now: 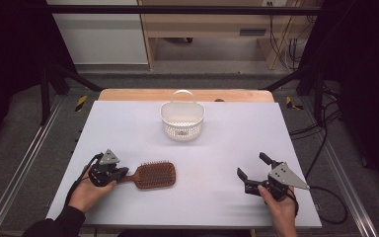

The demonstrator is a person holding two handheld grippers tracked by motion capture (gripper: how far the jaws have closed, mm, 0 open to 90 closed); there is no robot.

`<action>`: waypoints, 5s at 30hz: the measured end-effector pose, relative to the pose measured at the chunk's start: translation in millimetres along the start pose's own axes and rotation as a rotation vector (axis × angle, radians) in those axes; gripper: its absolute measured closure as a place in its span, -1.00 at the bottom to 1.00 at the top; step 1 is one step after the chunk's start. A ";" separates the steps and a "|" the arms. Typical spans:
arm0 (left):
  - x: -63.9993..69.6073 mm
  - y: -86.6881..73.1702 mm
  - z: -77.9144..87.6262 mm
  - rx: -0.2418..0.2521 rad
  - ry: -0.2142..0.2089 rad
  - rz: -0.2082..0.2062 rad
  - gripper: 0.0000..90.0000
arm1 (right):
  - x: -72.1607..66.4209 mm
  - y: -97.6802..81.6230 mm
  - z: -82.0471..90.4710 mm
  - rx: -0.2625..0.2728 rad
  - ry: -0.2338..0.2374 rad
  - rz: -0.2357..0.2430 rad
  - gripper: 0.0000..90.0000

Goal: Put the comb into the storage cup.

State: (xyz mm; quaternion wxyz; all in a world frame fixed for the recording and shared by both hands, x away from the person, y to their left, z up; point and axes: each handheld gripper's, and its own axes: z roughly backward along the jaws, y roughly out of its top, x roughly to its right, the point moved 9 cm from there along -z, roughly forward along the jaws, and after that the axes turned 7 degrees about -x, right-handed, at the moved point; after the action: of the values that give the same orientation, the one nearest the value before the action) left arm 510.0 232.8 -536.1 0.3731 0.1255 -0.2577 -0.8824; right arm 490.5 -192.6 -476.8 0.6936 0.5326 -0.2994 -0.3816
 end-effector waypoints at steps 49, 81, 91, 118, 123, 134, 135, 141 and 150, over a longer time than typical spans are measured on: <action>46.1 12.7 43.4 -0.072 0.080 -0.020 0.89 | 2.4 1.7 2.0 0.005 0.016 -0.008 -0.91; 52.1 6.8 15.1 -0.236 -0.007 -0.069 -0.58 | 6.0 -5.4 0.6 -0.025 -0.020 -0.003 -0.91; 53.0 4.9 12.0 -0.278 -0.034 -0.088 -0.01 | 6.1 -4.9 1.1 -0.022 -0.017 -0.007 -0.91; 56.0 2.8 4.0 -0.331 -0.060 -0.114 0.47 | 4.8 -5.0 0.3 -0.024 -0.006 -0.007 -0.91; 56.0 2.9 3.5 -0.340 -0.067 -0.118 0.56 | 4.5 -5.2 0.1 -0.026 -0.004 -0.007 -0.91; 59.4 2.8 4.6 -0.319 -0.020 -0.177 0.61 | 3.4 -4.7 -0.2 -0.025 0.004 -0.005 -0.92; 60.1 2.9 4.7 -0.307 -0.014 -0.170 0.61 | 3.4 -4.6 0.0 -0.024 0.005 -0.007 -0.92; 59.0 6.2 8.8 -0.252 0.020 -0.175 0.61 | 3.3 -4.4 -0.2 -0.024 0.006 -0.007 -0.92; 58.4 26.5 24.2 -0.089 0.078 -0.148 0.61 | 2.4 -4.6 -0.4 -0.024 0.011 -0.015 -0.92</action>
State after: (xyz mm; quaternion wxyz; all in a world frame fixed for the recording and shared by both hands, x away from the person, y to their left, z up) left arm 475.5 183.7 -503.1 0.3218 0.1615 -0.1934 -0.9127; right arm 491.2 -195.2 -481.4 0.6988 0.5285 -0.2870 -0.3873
